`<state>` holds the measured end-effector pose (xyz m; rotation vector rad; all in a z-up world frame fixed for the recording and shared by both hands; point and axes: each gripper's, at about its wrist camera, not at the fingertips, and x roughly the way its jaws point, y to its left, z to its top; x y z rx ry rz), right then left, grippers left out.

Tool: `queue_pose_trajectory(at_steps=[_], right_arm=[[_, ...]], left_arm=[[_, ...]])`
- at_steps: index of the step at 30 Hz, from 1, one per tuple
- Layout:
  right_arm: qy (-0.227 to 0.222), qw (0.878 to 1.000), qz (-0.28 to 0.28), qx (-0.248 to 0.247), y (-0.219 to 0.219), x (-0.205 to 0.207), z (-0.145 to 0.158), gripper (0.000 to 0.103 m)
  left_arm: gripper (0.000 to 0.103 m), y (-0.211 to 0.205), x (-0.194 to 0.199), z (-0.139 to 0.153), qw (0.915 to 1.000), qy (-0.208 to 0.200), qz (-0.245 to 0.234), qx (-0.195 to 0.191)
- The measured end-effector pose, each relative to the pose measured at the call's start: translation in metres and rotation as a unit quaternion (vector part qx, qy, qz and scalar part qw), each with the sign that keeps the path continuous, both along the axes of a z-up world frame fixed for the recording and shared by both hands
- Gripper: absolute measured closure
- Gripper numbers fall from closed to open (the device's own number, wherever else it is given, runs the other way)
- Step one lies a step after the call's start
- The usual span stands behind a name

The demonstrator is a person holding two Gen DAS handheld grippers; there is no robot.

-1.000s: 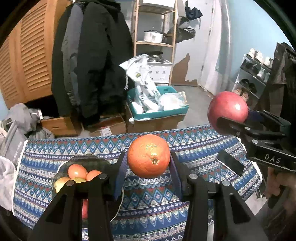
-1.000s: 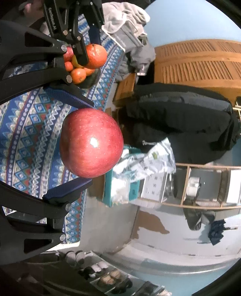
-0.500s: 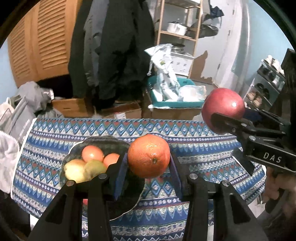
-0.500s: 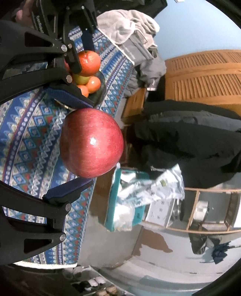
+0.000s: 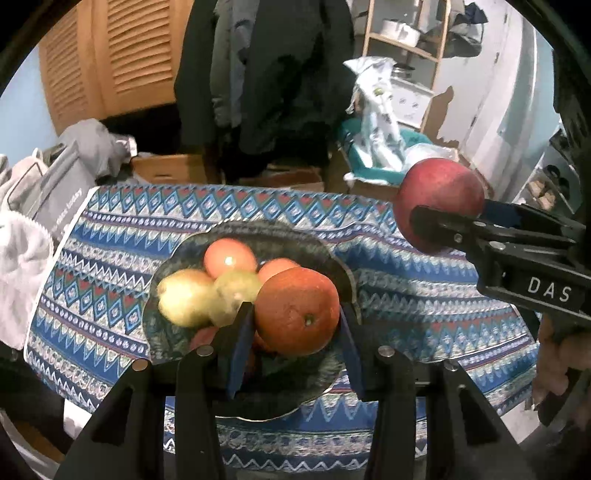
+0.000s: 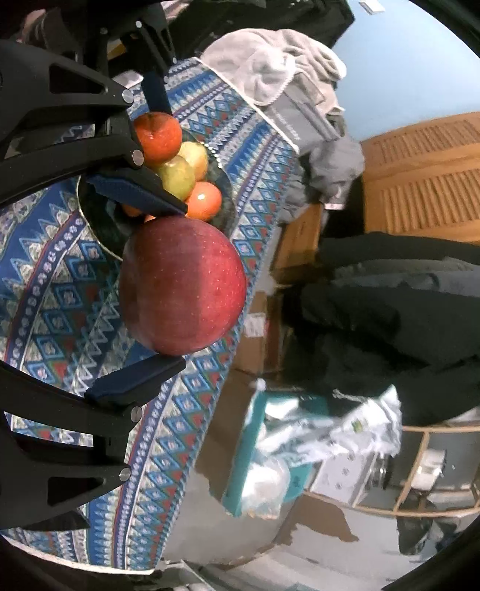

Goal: Organize fruits
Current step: 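Lower the tangerine into the bowl and open the left tool while the right tool releases the apple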

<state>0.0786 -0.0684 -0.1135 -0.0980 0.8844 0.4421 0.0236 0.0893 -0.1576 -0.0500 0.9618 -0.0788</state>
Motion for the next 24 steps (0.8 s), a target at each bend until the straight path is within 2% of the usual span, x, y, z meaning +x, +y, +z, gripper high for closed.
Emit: queue_pose_trajectory(at_steps=[11, 18, 24], right_arm=[[0.055, 0.998, 0.033, -0.025, 0.040, 0.009, -0.046, 0.028], [0.096, 0.994, 0.045, -0.032, 0.053, 0.011, -0.074, 0.028], [0.101, 0.993, 0.047, -0.029, 0.057, 0.012, -0.077, 0.029]], left_arm=[[0.057, 0.020, 0.001, -0.038, 0.9981, 0.053, 0.033, -0.006], [0.057, 0.032, 0.006, -0.052, 0.9954, 0.079, 0.050, -0.023], [0.057, 0.034, 0.008, -0.058, 0.9939, 0.092, 0.057, -0.022]])
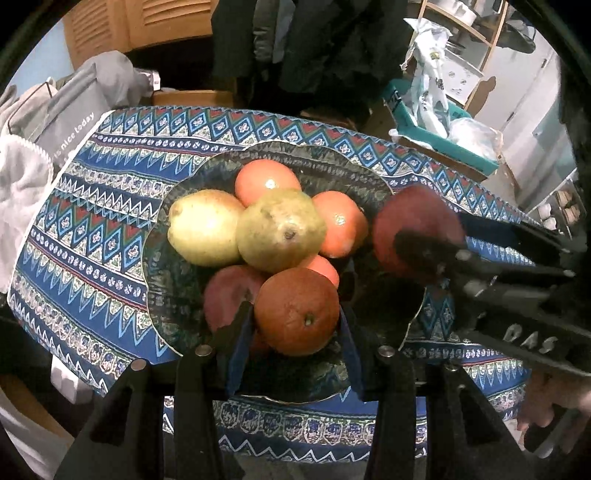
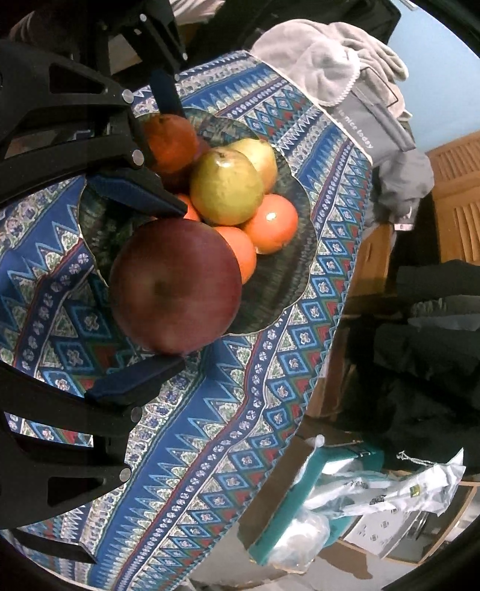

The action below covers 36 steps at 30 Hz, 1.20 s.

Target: Organize fruits

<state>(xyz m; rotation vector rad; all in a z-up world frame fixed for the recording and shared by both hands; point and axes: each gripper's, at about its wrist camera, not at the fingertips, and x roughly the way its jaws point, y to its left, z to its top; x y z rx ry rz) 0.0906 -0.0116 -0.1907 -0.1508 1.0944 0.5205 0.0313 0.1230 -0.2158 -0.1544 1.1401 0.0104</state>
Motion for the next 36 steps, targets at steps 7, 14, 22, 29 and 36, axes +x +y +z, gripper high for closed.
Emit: queue_pose_trajectory(at_steps=[7, 14, 22, 29, 36], right_arm=[[-0.016, 1.000, -0.011, 0.025, -0.006, 0.005, 0.018, 0.029], [-0.023, 0.998, -0.032, 0.042, -0.019, 0.006, 0.030, 0.029], [-0.059, 0.996, -0.047, 0.040, -0.028, -0.001, 0.056, 0.029], [-0.100, 0.992, -0.061, 0.037, -0.038, -0.009, 0.083, 0.029], [-0.140, 0.987, -0.072, 0.034, -0.049, -0.020, 0.109, 0.026]], left_arm=[[0.039, 0.000, 0.002, 0.000, 1.0000, 0.002, 0.006, 0.001], [0.029, -0.004, 0.000, 0.014, 0.9997, -0.018, 0.004, 0.013], [0.029, -0.003, -0.004, 0.034, 0.9991, -0.039, 0.012, 0.010], [0.025, -0.008, -0.009, 0.068, 0.9959, -0.085, 0.009, 0.029], [0.023, -0.014, -0.013, 0.095, 0.9918, -0.120, 0.005, 0.044]])
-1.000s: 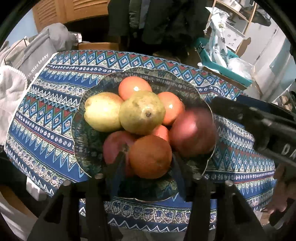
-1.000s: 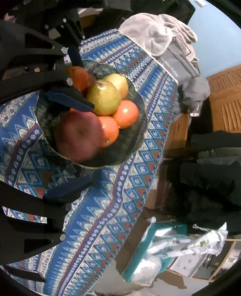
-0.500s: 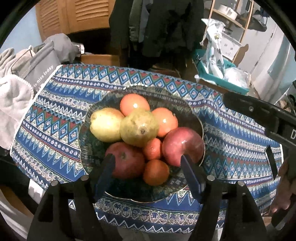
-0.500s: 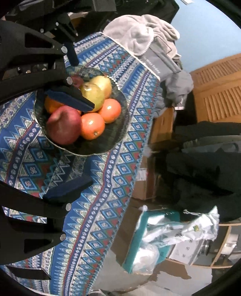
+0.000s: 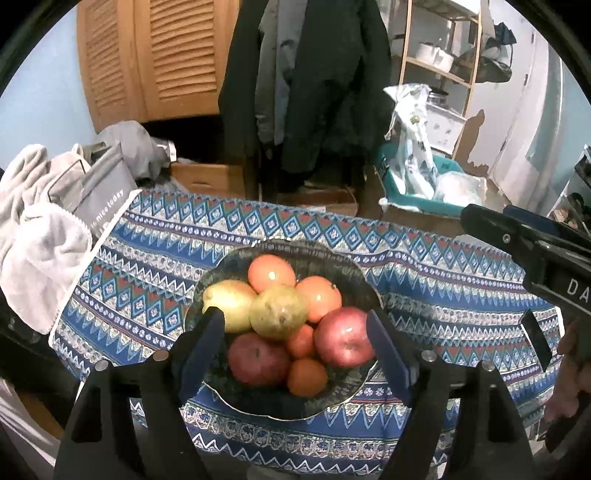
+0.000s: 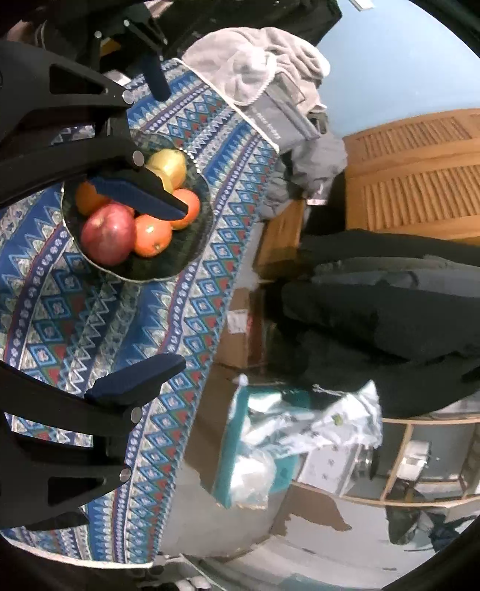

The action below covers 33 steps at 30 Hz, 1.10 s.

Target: Organize fruits

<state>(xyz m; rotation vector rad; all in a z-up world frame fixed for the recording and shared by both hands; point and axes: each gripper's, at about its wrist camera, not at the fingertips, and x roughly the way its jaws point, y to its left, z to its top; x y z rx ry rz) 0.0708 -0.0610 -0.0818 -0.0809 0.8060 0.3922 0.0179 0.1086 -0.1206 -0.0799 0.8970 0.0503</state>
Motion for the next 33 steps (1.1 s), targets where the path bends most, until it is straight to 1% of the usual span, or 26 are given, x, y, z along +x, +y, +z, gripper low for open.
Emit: queue_pose_trajectory(at_steps=[3, 6, 8, 11, 18, 20, 24, 33], right_arm=[[-0.019, 1.000, -0.005, -0.004, -0.005, -0.005, 0.012, 0.024], [-0.032, 0.999, -0.007, -0.005, -0.007, -0.010, 0.020, 0.023], [-0.042, 0.999, -0.007, -0.004, -0.010, -0.015, 0.026, 0.021], [-0.057, 0.998, -0.010, -0.003, -0.014, -0.021, 0.035, 0.020], [-0.087, 0.996, -0.027, 0.003, -0.032, -0.034, 0.057, 0.019], [-0.094, 0.995, -0.034, 0.004, -0.037, -0.038, 0.062, 0.019], [-0.108, 0.993, -0.049, -0.002, -0.049, -0.044, 0.070, 0.019], [-0.133, 0.988, -0.077, -0.016, -0.072, -0.056, 0.079, 0.018]], left_arm=[[0.023, -0.001, -0.001, 0.010, 0.9999, -0.011, 0.000, -0.002], [0.022, -0.003, -0.004, 0.020, 0.9997, -0.022, -0.001, 0.008], [0.016, -0.005, -0.006, 0.027, 0.9993, -0.033, -0.002, 0.016], [0.015, -0.007, -0.009, 0.036, 0.9985, -0.049, 0.001, 0.025], [0.015, -0.012, -0.013, 0.055, 0.9977, -0.064, -0.004, 0.022], [0.009, -0.014, -0.015, 0.060, 0.9971, -0.072, -0.003, 0.024], [0.001, -0.015, -0.018, 0.070, 0.9958, -0.087, 0.001, 0.028], [0.001, -0.018, -0.022, 0.088, 0.9934, -0.110, 0.002, 0.031]])
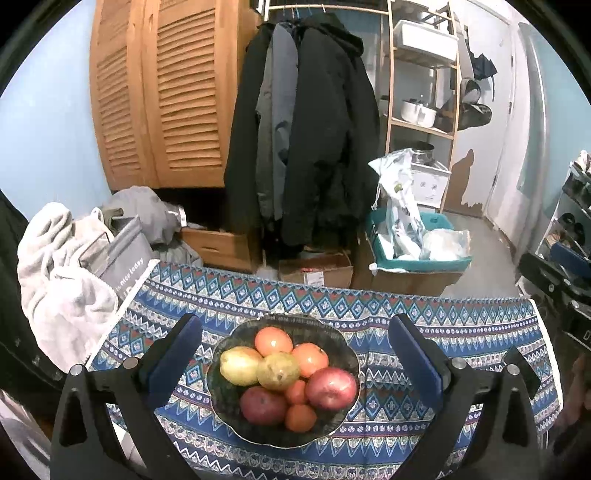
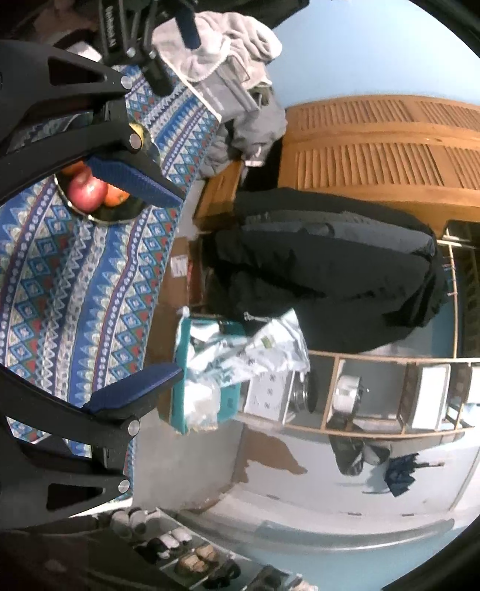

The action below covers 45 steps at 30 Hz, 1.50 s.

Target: Organize fruits

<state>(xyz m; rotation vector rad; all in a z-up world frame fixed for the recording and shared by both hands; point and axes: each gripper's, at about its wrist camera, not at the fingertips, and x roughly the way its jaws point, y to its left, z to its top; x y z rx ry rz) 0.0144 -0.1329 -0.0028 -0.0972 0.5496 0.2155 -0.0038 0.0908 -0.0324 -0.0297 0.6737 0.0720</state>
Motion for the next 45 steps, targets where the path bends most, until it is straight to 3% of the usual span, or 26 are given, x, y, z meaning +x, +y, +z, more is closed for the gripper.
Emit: queue_pose_trajectory(at_steps=[16, 45], right_arm=[[-0.024, 0.999, -0.033, -0.026, -0.022, -0.011, 0.000, 0.018], [-0.023, 0.999, -0.038, -0.030, -0.031, -0.012, -0.003, 0.018]], left_arm=[[0.001, -0.008, -0.006, 0.013, 0.9997, -0.022, 0.002, 0.007], [0.001, -0.021, -0.004, 0.013, 0.9998, -0.017, -0.003, 0.010]])
